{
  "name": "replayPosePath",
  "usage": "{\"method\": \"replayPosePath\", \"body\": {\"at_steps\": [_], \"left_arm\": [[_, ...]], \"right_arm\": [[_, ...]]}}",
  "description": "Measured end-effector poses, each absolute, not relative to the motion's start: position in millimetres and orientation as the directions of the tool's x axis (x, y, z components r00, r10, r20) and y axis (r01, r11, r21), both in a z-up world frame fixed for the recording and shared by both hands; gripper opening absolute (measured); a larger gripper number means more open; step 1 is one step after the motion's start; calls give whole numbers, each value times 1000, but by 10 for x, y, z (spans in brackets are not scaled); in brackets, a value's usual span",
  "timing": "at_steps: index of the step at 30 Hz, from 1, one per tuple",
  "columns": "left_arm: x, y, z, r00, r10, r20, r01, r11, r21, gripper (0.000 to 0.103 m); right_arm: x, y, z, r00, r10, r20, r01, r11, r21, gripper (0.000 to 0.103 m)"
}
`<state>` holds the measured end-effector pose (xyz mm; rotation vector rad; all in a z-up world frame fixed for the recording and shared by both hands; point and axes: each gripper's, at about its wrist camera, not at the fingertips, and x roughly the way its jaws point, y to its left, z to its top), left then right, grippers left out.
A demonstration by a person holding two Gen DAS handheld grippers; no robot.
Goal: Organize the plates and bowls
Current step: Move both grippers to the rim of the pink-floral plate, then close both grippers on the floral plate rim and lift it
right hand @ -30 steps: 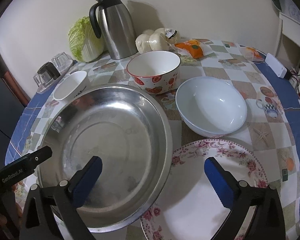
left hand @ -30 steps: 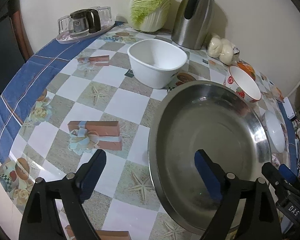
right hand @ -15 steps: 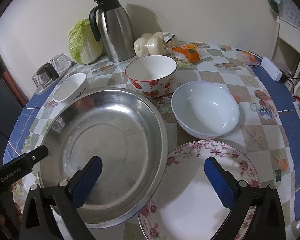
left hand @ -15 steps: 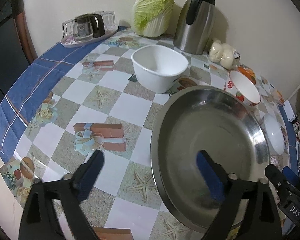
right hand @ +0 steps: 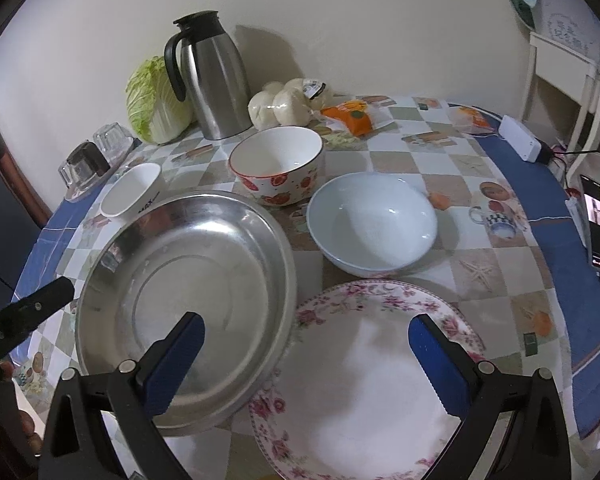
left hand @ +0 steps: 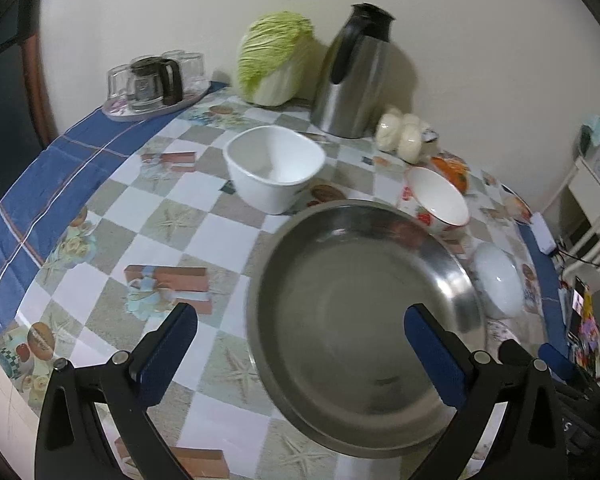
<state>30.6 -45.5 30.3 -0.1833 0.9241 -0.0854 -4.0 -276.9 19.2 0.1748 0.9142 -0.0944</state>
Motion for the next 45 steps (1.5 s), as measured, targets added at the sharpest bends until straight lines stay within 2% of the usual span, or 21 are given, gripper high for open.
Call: {"method": "replayPosePath", "body": {"at_steps": [10,18,21,23,30,33,35,38,45], "left_arm": [[131,-684,389,582,-227,-781,17,963,-268,103],[-69,-1256,471,563,-300,-770,158,954,-256,102],[-143,-1516,431,531,-327,-782,224,944,-242,96],[-188,-1683,376,495,-346,-797,265,934,-241,90],[-310,-2035,227,419,-371,-829,323,914,-246,90],[-332,-2082,184,399,-379,-835,328,909,-256,90],[-325,-2116,156,395,-377,-838,328,910,-255,90],[-316,-2131,133,388,-392,-834,329,904,-272,90],[-321,-2237,87,370,-405,-836,356,893,-275,90]], "right_arm": [[-311,-3223,192,623,-55,-780,247,960,130,103],[-670,-3892,51,618,-91,-781,415,882,225,103],[-771,-4064,-39,611,-85,-787,451,855,257,102],[-805,-4122,-104,599,-78,-797,463,846,265,95],[-766,-4099,-281,564,-12,-826,440,851,288,76],[-715,-4063,-374,534,2,-846,433,859,275,56],[-703,-4050,-416,523,10,-852,432,859,275,37],[-701,-4055,-443,505,-11,-863,445,860,249,24],[-764,-4209,-420,510,-41,-859,500,827,257,23]]}}
